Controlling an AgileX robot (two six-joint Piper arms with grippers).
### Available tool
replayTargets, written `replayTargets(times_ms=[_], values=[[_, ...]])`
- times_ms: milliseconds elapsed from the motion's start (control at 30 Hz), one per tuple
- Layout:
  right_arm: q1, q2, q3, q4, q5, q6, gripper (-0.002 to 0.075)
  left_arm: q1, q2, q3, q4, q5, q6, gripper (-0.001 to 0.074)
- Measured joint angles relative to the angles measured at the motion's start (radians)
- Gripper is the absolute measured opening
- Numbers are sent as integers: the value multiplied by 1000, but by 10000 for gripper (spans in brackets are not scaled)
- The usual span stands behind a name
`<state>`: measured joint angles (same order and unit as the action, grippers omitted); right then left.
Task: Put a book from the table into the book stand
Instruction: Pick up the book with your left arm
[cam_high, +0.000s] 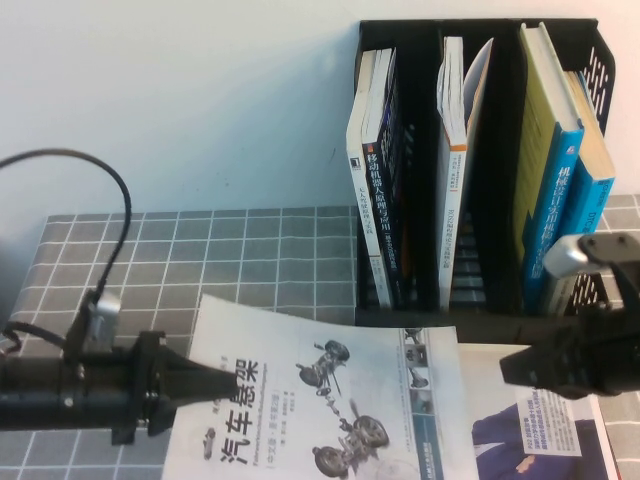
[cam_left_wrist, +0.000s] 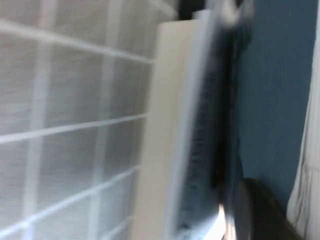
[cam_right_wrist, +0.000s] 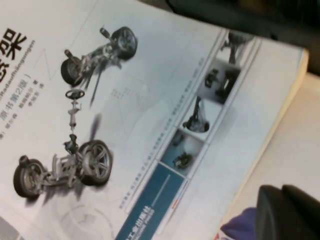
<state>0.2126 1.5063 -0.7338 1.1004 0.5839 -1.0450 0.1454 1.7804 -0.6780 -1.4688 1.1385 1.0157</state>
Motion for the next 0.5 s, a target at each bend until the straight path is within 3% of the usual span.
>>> replayTargets(times_ms=[367,500], values=[[0,-187,-7,-19,-37,0,-2,-6,-364,-157,131,8,-262,114],[0,-248,-49,-27,-37,0,-2,-58,-451,-284,213,7,-379,114]])
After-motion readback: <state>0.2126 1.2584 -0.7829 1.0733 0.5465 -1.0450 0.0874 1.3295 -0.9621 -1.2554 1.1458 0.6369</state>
